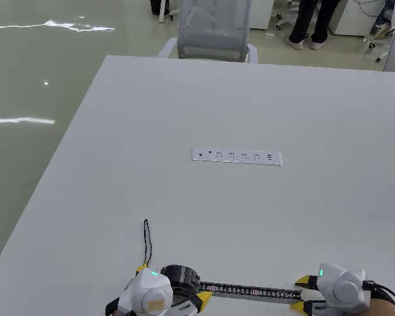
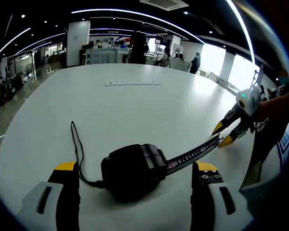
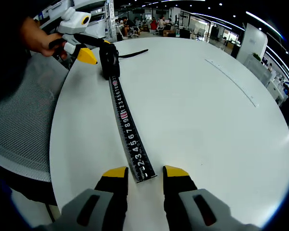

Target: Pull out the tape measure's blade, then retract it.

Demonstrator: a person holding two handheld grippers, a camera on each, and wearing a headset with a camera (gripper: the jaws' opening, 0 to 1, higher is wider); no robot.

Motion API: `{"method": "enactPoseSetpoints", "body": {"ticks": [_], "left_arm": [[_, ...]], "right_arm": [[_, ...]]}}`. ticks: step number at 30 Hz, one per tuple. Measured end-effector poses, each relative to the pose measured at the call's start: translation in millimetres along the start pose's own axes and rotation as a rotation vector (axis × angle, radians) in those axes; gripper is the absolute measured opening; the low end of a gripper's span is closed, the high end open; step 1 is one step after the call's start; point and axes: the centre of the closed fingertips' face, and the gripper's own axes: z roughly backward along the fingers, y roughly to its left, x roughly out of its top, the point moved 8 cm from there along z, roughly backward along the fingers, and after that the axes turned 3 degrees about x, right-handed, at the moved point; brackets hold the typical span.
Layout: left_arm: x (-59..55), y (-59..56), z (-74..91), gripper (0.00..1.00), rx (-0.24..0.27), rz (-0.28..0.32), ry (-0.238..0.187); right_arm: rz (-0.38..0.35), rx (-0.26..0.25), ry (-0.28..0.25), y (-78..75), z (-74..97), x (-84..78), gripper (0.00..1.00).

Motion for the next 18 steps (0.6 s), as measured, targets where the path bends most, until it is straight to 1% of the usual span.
{"method": "enactPoseSetpoints", "body": {"ticks": [1, 3, 4, 5, 7, 11, 16, 18], "left_arm": [[0.0, -0.2, 0.0, 0.96, 0.0, -0.003, -0.003], [-0.7, -0.8, -0.3, 0.96, 0.001, -0.003, -0.003], [-0.6, -1.0, 0.0, 0.97, 0.003, -0.004, -0.004], [-0.5, -1.2, 0.0, 0.97, 0.003, -0.003, -0.006], [0.2, -2.2, 0.7, 0.97, 0.006, -0.003, -0.009], [1.2, -2.8, 0.7, 0.97, 0.006, -0.001, -0.017], [2.2, -1.4, -1.0, 0.97, 0.016, 0.009, -0.019], [2.2, -1.2, -4.3, 0.96, 0.022, 0.012, -0.017]], "right_arm": [[0.019, 0.01, 0.009, 0.2, -1.2, -0.4, 0.27], [0.033, 0.027, 0.026, 3.1, -0.9, 3.1, 0.24], [0.033, 0.037, 0.039, 3.5, -0.9, 3.5, 0.2], [0.031, 0.036, 0.052, 2.5, -0.9, 3.1, 0.16], [0.034, 0.038, 0.051, 1.1, -1.7, 2.3, 0.16], [0.002, 0.037, 0.039, 0.1, -1.5, 0.1, 0.15], [0.004, 0.037, 0.045, 0.5, -1.3, 1.7, 0.15], [0.005, 0.038, 0.049, 0.1, -1.5, 1.8, 0.15]]}}
